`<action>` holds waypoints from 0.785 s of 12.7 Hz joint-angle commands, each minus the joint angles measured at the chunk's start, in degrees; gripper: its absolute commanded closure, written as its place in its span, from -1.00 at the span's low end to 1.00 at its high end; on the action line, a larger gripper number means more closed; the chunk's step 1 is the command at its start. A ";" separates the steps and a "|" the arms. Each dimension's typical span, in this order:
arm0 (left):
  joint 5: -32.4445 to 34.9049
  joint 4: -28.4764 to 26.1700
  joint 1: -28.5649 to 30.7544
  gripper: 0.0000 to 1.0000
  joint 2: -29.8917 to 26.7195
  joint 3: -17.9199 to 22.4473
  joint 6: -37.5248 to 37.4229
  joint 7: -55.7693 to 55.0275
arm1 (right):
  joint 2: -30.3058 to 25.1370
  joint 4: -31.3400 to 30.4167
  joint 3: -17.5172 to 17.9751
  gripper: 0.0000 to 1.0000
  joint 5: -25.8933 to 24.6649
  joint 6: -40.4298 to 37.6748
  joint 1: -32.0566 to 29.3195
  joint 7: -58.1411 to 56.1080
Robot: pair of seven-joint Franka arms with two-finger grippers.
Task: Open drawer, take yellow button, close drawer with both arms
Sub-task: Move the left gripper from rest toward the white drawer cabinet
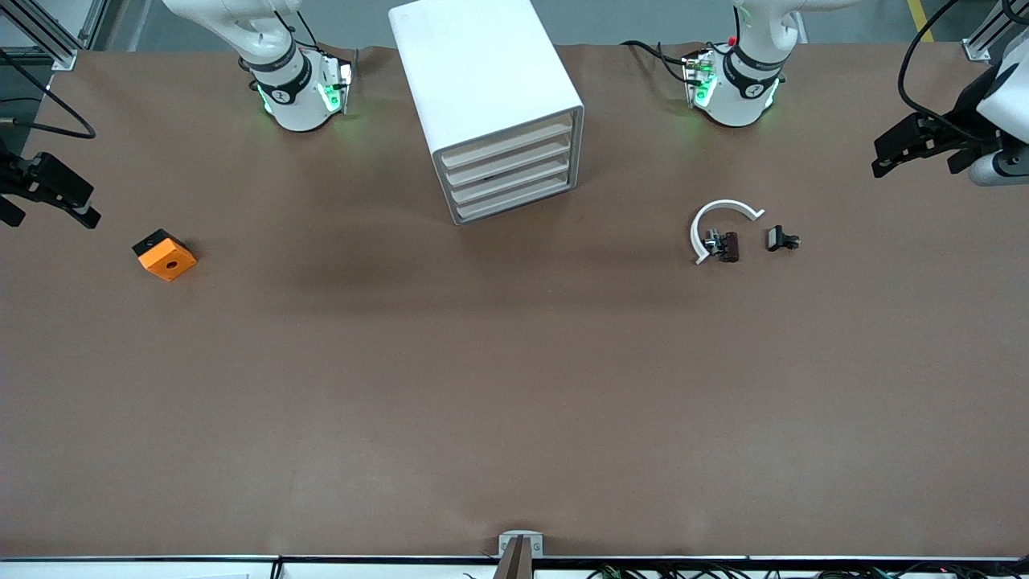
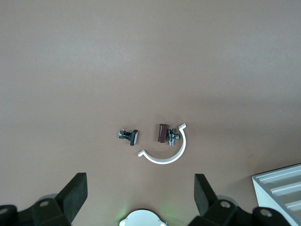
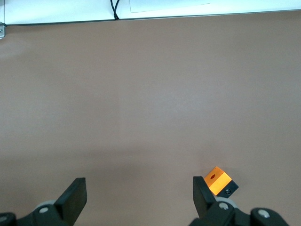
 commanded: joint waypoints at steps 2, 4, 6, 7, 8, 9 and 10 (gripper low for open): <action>0.28 0.62 0.03 -1.00 0.18 -0.80 -0.79 -0.26 | 0.00 0.94 0.29 -1.00 -0.73 -0.80 -0.37 -0.17; 0.36 1.06 0.03 -1.00 2.02 -0.71 -0.71 -0.44 | 0.00 0.94 0.29 -1.00 -0.73 -0.80 -0.37 -0.17; 0.02 1.15 0.12 -1.00 4.73 -0.71 -0.36 -0.18 | 0.00 0.94 0.29 -1.00 -0.73 -0.80 -0.37 -0.17; -0.51 1.76 0.64 -1.00 7.28 -0.53 -0.35 0.43 | 0.00 0.94 0.29 -1.00 -0.73 -0.80 -0.37 -0.17; -0.34 3.07 0.74 -1.00 9.57 -0.53 -0.18 0.61 | 0.00 0.94 0.29 -1.00 -0.73 -0.80 -0.37 -0.17; -0.34 3.69 0.39 -1.00 11.59 -0.53 -0.18 0.62 | 0.00 0.94 0.29 -1.00 -0.73 -0.80 -0.37 -0.17; -0.43 3.79 -0.14 -1.00 13.26 -0.62 -0.27 0.09 | 0.00 0.94 0.29 -1.00 -0.73 -0.80 -0.37 -0.17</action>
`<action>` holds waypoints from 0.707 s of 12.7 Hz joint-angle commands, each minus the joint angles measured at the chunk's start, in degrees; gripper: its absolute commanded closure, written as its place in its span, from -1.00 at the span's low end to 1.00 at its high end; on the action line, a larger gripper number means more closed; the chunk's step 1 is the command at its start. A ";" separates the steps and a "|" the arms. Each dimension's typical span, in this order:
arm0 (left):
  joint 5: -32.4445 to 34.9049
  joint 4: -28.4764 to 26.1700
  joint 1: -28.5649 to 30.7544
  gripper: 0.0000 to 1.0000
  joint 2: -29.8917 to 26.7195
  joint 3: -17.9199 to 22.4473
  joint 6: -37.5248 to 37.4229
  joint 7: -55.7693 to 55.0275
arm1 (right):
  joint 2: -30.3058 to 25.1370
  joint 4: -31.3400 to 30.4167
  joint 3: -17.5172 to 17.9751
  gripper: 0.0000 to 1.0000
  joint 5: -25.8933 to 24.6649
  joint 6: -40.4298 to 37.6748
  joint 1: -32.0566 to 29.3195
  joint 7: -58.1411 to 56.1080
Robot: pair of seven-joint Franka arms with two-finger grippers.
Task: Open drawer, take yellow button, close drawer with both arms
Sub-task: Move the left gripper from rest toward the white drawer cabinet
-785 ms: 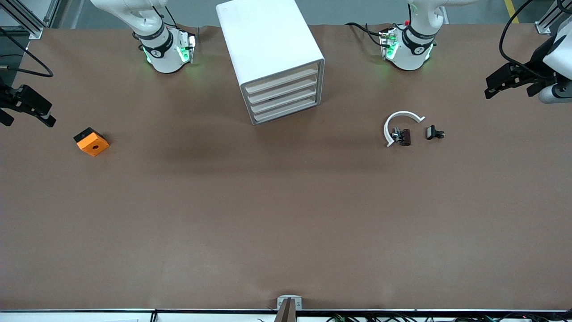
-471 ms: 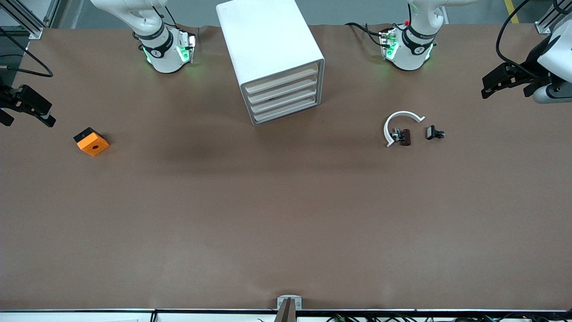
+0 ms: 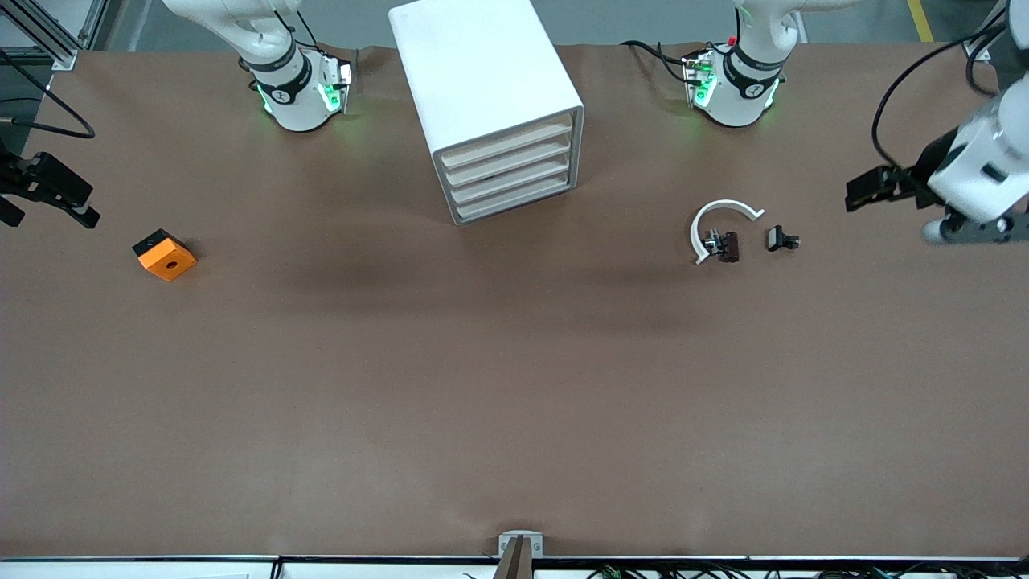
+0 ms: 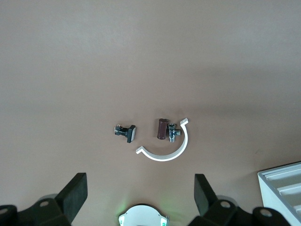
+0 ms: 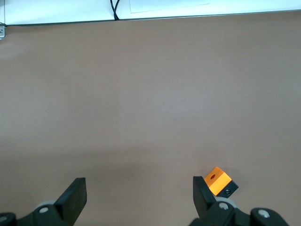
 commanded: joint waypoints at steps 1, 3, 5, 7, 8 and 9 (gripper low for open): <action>-0.42 4.28 -0.50 -1.00 6.40 -0.45 -0.75 -0.47 | 0.00 0.87 0.32 -1.00 -0.73 -0.79 -0.37 -0.17; -0.69 5.78 -1.47 -1.00 8.87 -0.54 0.30 -0.65 | 0.00 0.87 0.32 -1.00 -0.73 -0.79 -0.28 -0.17; -4.44 6.31 -1.56 -1.00 10.72 -0.45 2.49 -3.18 | 0.00 0.87 0.32 -1.00 -0.73 -0.79 -0.28 -0.17; -11.03 6.23 -1.56 -1.00 13.53 -0.45 4.25 -12.20 | 0.00 0.87 0.32 -1.00 -0.73 -0.79 -0.28 -0.09; -12.19 6.31 -2.34 -1.00 14.85 -0.54 5.65 -16.78 | 0.00 0.87 0.32 -1.00 -0.73 -0.79 -0.28 -0.08; -12.20 6.23 -4.78 -1.00 16.34 -0.54 7.58 -21.00 | 0.00 0.87 0.32 -1.00 -0.73 -0.79 -0.28 -0.17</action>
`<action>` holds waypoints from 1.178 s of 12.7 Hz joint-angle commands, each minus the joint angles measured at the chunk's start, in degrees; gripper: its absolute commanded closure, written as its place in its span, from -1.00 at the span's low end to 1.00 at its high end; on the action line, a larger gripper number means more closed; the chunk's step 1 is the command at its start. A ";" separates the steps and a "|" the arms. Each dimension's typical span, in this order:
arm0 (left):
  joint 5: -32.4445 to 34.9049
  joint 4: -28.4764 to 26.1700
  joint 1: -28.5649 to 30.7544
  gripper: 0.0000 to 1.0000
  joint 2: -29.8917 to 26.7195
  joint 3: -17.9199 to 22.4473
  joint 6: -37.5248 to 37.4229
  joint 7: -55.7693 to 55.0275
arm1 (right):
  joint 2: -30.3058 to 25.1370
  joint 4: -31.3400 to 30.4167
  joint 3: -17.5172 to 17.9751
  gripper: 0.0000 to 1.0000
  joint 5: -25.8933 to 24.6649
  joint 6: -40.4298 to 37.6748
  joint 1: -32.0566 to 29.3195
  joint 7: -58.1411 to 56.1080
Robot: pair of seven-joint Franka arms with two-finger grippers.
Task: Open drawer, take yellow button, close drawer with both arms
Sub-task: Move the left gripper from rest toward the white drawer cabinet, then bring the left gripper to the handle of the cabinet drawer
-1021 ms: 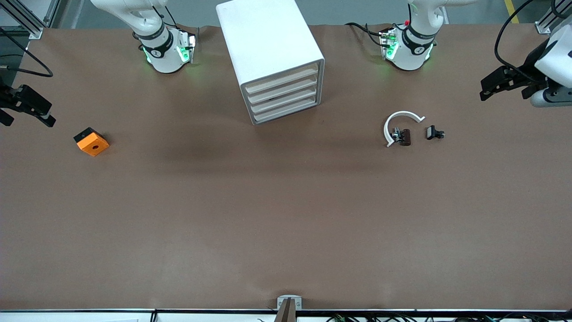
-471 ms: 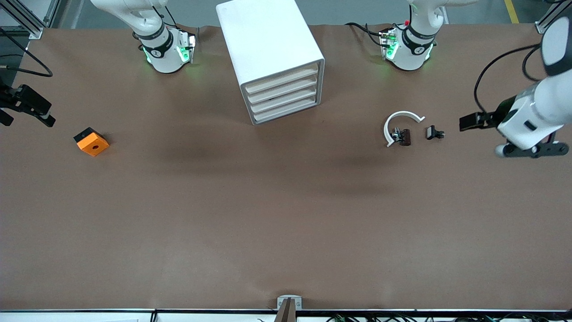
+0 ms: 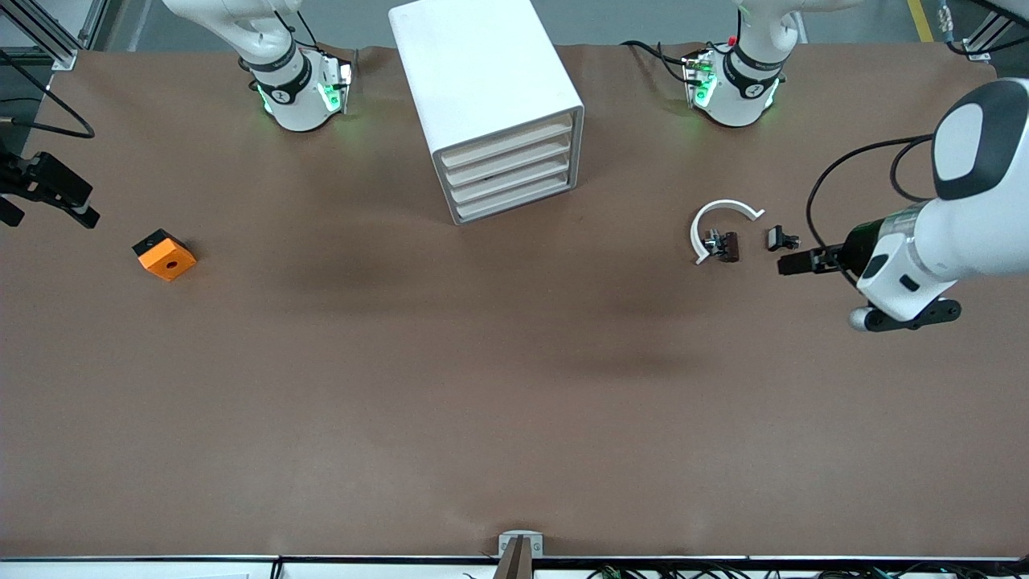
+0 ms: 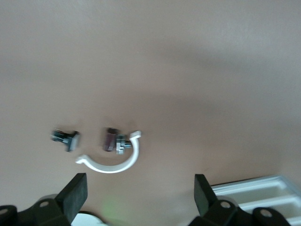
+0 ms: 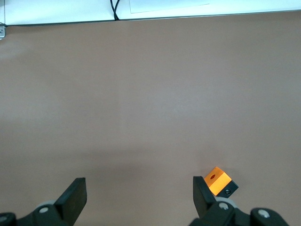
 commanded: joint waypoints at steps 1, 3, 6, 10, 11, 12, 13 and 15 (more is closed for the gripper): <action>-1.16 1.73 -4.29 -1.00 4.55 -0.05 3.49 -10.20 | 0.00 0.84 0.32 -1.00 -0.73 -0.78 -0.28 -0.17; -1.33 1.73 -6.67 -1.00 7.62 -0.14 5.34 -18.54 | 0.00 0.84 0.32 -1.00 -0.73 -0.78 -0.28 -0.17; -1.59 1.73 -8.52 -1.00 10.53 -0.22 5.61 -27.26 | 0.00 0.84 0.32 -1.00 -0.73 -0.78 -0.28 -0.08; -3.95 1.73 -10.55 -1.00 13.43 -0.22 5.35 -44.09 | 0.00 0.84 0.32 -1.00 -0.73 -0.78 -0.28 -0.17; -8.67 1.55 -10.03 -1.00 14.74 -0.14 5.00 -51.03 | 0.00 0.84 0.32 -1.00 -0.73 -0.78 -0.28 -0.09; -11.58 1.47 -10.02 -1.00 16.24 -0.14 4.91 -58.50 | 0.00 0.84 0.32 -1.00 -0.73 -0.52 -0.28 -0.08; -11.96 1.55 -10.46 -1.00 16.86 -0.05 4.91 -64.57 | 0.09 1.10 0.32 -1.00 -0.82 -0.52 -0.28 -0.17; -12.49 1.29 -10.64 -1.00 17.57 -0.22 4.47 -73.48 | 0.00 1.19 0.23 -1.00 -0.82 -0.69 -0.46 -0.26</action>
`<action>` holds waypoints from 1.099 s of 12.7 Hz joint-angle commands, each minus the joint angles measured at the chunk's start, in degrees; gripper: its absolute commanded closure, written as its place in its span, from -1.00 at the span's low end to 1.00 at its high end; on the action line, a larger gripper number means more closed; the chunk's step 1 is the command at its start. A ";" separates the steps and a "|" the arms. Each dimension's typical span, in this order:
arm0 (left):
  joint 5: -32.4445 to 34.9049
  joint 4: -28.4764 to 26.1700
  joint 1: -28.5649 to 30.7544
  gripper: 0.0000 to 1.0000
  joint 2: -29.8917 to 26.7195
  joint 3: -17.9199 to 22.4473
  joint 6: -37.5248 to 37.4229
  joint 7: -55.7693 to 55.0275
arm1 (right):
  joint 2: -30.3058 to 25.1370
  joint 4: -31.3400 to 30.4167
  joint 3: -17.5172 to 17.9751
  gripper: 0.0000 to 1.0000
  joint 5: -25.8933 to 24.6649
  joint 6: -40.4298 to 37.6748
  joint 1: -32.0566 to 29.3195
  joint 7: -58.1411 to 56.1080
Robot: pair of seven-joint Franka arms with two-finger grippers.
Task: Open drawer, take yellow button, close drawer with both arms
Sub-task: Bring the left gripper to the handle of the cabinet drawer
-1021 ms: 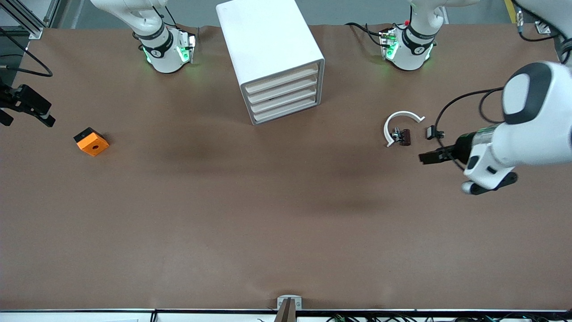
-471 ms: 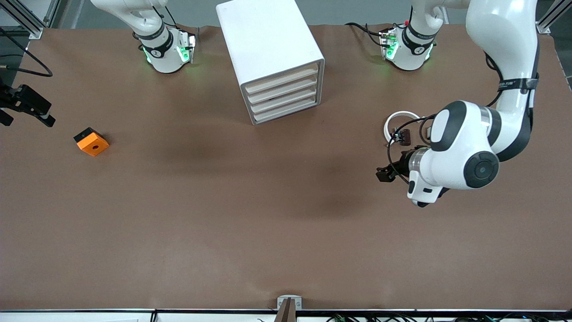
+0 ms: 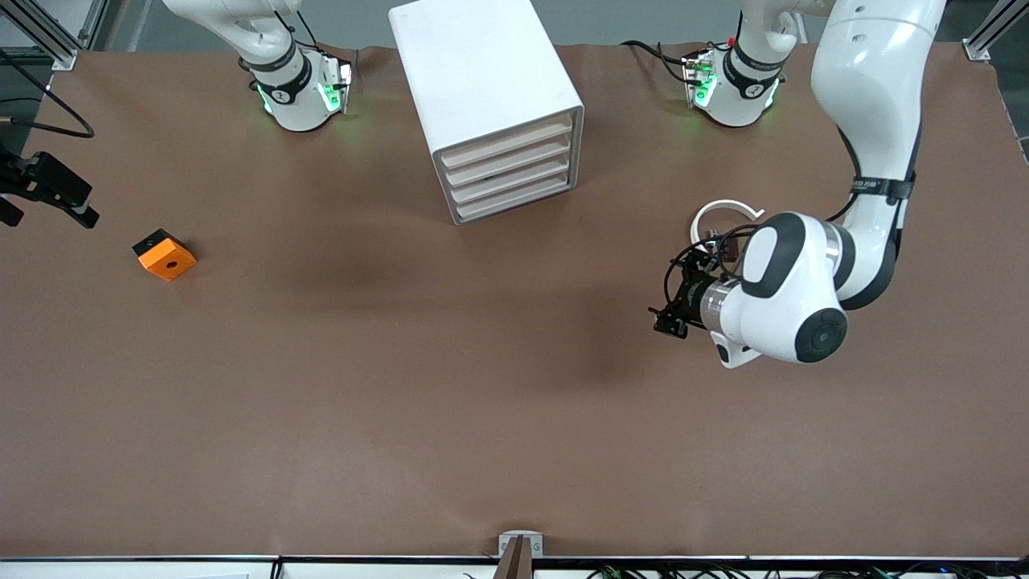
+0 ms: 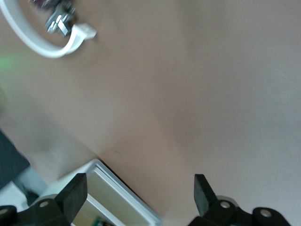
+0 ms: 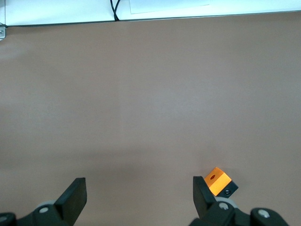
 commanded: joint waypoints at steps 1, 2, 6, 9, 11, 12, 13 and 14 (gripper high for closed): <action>-1.45 0.89 -0.28 -1.00 0.97 0.16 -3.44 -9.57 | 0.09 1.02 0.23 -1.00 -0.82 -0.71 -0.46 -0.26; -2.58 0.89 -0.37 -1.00 1.75 0.16 -5.98 -11.24 | 0.00 1.02 0.23 -1.00 -0.82 -0.71 -0.46 -0.26; -8.38 0.89 -0.54 -1.00 2.64 0.16 -12.59 -15.29 | 0.00 1.02 0.23 -1.00 -0.73 -0.71 -0.46 0.09; -13.13 1.06 -1.51 -1.00 2.64 0.16 -13.39 -21.52 | 0.00 1.02 0.23 -1.00 -0.73 -0.71 -0.46 0.09; -16.64 1.24 -1.42 -1.00 2.64 0.16 -13.39 -25.66 | 0.00 1.02 0.23 -1.00 -0.82 -0.71 -0.46 0.09; -17.61 1.24 -1.60 -1.00 2.64 0.16 -13.39 -25.85 | 0.00 1.02 0.23 -1.00 -0.82 -0.71 -0.46 0.09; -18.67 1.24 -1.86 -1.00 2.64 0.16 -13.39 -25.85 | 0.00 1.02 0.23 -1.00 -0.82 -0.71 -0.55 0.00; -19.55 1.24 -1.95 -1.00 2.73 0.16 -13.39 -25.94 | 0.00 1.11 0.23 -1.00 -0.82 -0.71 -0.46 0.00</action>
